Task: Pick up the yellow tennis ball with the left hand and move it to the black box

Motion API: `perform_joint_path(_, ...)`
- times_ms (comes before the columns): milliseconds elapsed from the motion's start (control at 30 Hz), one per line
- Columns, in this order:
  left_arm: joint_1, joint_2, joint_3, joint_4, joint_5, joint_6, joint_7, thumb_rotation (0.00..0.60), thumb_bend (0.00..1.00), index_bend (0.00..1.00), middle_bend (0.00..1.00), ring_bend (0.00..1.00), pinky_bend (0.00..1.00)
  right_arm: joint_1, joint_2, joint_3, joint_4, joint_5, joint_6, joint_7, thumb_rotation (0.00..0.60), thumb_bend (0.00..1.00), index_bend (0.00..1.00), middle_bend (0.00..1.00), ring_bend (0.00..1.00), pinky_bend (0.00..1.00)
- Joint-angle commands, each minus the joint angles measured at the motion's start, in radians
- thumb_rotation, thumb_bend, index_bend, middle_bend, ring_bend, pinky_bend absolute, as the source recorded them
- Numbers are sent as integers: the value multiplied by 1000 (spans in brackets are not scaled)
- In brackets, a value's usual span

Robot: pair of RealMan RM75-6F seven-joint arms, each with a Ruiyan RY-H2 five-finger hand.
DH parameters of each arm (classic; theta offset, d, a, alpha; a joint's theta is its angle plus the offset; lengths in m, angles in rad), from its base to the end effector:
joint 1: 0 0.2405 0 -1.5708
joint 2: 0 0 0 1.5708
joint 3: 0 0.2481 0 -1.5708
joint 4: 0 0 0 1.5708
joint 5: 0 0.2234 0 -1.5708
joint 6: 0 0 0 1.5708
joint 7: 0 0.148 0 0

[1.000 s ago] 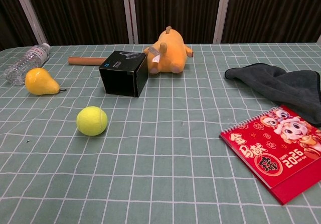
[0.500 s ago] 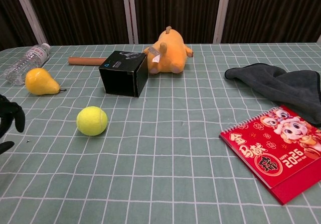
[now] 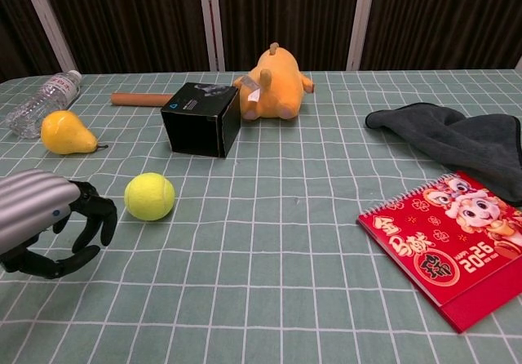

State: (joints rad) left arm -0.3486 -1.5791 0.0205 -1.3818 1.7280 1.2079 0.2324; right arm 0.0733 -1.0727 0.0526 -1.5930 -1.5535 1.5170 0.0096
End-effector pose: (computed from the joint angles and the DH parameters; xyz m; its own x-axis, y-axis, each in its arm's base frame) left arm -0.2150 0.2175 -0.0396 0.5241 0.1524 0.8379 0.7580 -0.5320 -0.3774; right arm -0.3098 -0.1829 0.1617 0.4477 0.0318 0.8936 -0.8923 -0.0494 0.4487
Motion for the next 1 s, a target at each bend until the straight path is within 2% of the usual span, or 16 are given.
perform_joint_path(33,-14,-21,-6,11,-8,-13,0,600,416,495,631,368,488,1,-1,1,1,2,-1,-1,600,334,0,0,0,0)
perform_joint_path(100,-26,-35,-10,16,-15,-29,-4,600,416,497,630,369,453,1,-3,-2,7,0,-5,-1,600,334,0,0,0,0)
perform_joint_path(533,-81,-70,-56,77,-87,-89,-32,600,379,483,623,369,447,-3,-11,2,22,-24,26,5,600,333,0,0,0,0)
perform_joint_path(1000,-161,-77,-90,120,-135,-180,-35,600,379,398,592,366,416,7,-3,-13,19,-75,32,55,600,334,0,0,0,0)
